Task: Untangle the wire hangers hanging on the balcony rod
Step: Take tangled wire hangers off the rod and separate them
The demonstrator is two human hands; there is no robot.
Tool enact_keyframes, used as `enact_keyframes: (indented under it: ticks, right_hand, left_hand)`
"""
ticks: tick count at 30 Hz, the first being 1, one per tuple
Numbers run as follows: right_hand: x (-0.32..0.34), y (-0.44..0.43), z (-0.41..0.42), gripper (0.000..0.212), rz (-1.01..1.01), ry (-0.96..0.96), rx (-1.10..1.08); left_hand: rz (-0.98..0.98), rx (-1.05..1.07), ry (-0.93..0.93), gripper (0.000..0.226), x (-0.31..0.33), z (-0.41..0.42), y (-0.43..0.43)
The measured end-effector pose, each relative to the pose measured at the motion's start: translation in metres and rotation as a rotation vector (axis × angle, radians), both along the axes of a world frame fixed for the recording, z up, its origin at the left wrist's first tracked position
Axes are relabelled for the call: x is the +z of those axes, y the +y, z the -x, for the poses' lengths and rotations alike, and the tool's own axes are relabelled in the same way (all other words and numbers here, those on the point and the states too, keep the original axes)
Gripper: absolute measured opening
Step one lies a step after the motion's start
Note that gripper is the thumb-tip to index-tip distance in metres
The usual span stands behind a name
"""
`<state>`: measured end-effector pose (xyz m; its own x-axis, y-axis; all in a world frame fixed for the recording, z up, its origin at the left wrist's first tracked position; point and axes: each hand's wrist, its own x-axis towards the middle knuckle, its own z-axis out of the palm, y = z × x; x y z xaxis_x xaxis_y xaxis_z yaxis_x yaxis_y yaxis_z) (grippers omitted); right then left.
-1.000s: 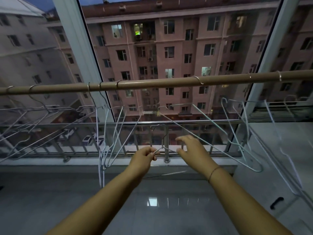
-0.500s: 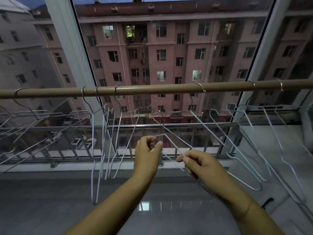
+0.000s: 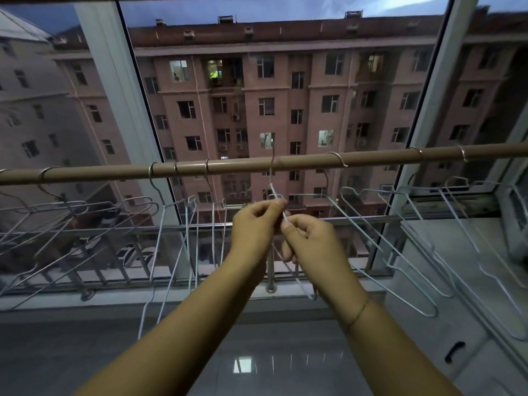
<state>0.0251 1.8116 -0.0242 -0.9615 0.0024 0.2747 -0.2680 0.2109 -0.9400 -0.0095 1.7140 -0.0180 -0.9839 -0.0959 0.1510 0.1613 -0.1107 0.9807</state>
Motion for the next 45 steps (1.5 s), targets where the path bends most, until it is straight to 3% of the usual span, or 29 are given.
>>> enact_keyframes:
  ticks: [4, 8, 10, 13, 16, 18, 23, 28, 32, 38, 40, 45]
  right_hand:
    - [-0.012, -0.009, 0.005, 0.024, -0.039, -0.098, -0.001]
    - [-0.018, -0.008, 0.0, 0.025, -0.22, -0.103, 0.007]
    - [-0.018, -0.002, -0.004, 0.022, -0.35, -0.049, -0.037]
    - [-0.013, 0.021, -0.011, 0.015, -0.378, 0.122, -0.25]
    - [-0.01, 0.058, -0.014, 0.014, -0.472, 0.239, -0.511]
    - [-0.014, 0.082, -0.014, 0.018, -0.556, 0.141, -0.582]
    - [-0.037, 0.114, -0.024, 0.019, -0.48, -0.109, -0.484]
    - [-0.042, 0.118, -0.021, 0.015, -0.184, -0.19, -0.325]
    - [-0.031, 0.109, -0.01, 0.02, -0.233, -0.12, -0.302]
    - [-0.03, 0.103, 0.006, 0.023, -0.254, -0.146, -0.23]
    - [-0.044, 0.108, 0.005, 0.023, -0.296, -0.178, -0.212]
    - [-0.079, 0.117, 0.01, 0.023, -0.37, -0.261, -0.202]
  left_hand:
    - [0.023, 0.013, -0.102, 0.015, -0.013, 0.003, -0.007]
    - [0.062, 0.067, -0.138, 0.014, -0.022, 0.002, -0.011]
    - [0.138, 0.168, -0.097, 0.025, -0.025, 0.001, -0.011]
    - [0.253, 0.294, 0.117, 0.027, -0.023, -0.005, -0.007]
    - [0.258, 0.152, 0.237, 0.011, -0.012, -0.009, 0.008]
    - [0.226, -0.005, 0.163, 0.014, -0.006, -0.006, 0.023]
    - [0.117, -0.247, -0.169, 0.017, -0.008, 0.011, 0.071]
    - [0.065, -0.205, -0.229, 0.015, -0.012, 0.019, 0.102]
    - [0.037, -0.156, -0.212, 0.013, -0.001, 0.035, 0.112]
    - [-0.003, -0.096, -0.343, 0.017, -0.007, 0.055, 0.109]
    - [0.051, -0.112, -0.396, 0.011, -0.023, 0.052, 0.102]
    - [0.207, -0.223, -0.494, 0.021, -0.061, 0.04, 0.076]
